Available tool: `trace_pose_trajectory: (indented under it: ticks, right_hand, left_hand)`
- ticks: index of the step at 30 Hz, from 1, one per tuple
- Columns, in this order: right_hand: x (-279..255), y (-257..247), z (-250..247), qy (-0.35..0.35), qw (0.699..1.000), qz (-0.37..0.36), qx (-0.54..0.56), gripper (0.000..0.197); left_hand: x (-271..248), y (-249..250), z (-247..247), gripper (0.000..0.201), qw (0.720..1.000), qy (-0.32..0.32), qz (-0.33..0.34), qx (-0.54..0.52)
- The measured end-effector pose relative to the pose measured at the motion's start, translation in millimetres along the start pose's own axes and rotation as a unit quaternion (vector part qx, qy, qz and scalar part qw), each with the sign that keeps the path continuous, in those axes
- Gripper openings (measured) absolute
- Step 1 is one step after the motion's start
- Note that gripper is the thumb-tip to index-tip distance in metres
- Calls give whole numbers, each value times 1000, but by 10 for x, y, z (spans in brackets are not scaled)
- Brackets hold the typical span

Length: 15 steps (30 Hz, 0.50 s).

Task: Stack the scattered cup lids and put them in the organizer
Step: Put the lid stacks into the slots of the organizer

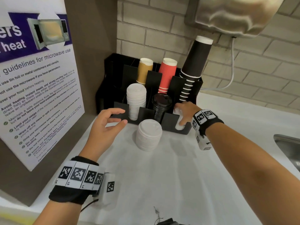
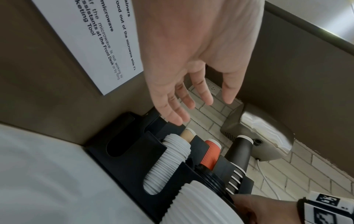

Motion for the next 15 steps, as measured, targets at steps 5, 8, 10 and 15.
trace_pose_trajectory:
  ticks: [5,8,10,15]
  right_hand:
    - [46,-15,169,-24,999,5,-31,87]
    - [33,-31,216,-32,999,7,-40,91]
    - [16,-9,173,-26,1000,11,-10,94]
    - [-63,-29,163,-39,999,14,1,64]
  left_hand:
    - [1,-6,7,27,1000,-3,-5,3]
    - [3,-9,17,28,1000,-5,-7,8]
    - [5,-9,24,28,1000,-6,-7,11]
    - [15,-14,51,26,1000,-9,-12,19]
Point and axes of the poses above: each hand's wrist, its own x-axis towards the middle knuckle, its own z-axis out of the palm, y = z × x, the point moved 8 cm from there along x, towards the middle knuckle, and after that the axes turned 2 degrees about x, right-handed, at the moved point
